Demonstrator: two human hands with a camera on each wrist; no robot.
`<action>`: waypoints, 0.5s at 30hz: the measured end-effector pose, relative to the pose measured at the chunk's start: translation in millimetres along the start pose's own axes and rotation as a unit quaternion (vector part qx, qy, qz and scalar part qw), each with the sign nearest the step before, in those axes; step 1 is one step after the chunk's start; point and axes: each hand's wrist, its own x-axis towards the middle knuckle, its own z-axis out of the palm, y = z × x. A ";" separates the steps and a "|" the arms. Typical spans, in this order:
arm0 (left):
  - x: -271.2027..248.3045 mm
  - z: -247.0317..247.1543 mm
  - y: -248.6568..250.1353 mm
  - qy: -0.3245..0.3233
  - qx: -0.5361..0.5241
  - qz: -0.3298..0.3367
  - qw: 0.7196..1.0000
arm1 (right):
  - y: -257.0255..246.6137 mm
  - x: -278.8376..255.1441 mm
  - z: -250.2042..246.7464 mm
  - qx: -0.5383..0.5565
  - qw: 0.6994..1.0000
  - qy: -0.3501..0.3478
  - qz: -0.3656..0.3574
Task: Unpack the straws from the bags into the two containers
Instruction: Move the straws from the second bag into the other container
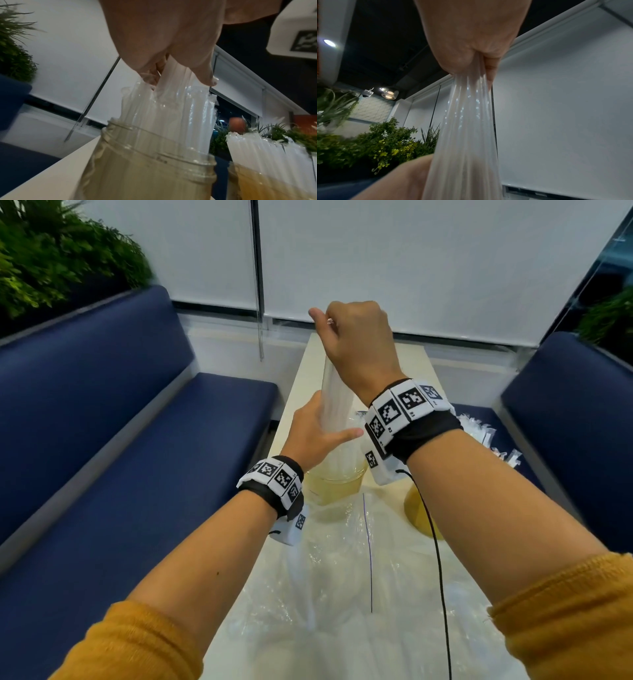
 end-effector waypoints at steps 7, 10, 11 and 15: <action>-7.4 -15.4 -18.4 -0.098 0.208 0.000 0.973 | 20.7 -15.7 19.2 0.056 0.998 -0.021 0.007; -11.9 -14.4 -29.5 -0.139 0.201 -0.017 0.970 | 26.7 -21.0 22.9 0.053 0.998 -0.008 -0.013; -13.2 -14.5 -31.4 -0.144 0.200 -0.017 0.969 | 27.9 -21.1 23.4 0.049 0.999 -0.005 -0.019; -13.5 -18.1 -31.8 -0.162 0.187 -0.014 0.969 | 29.0 -13.6 24.1 0.031 0.998 0.002 -0.054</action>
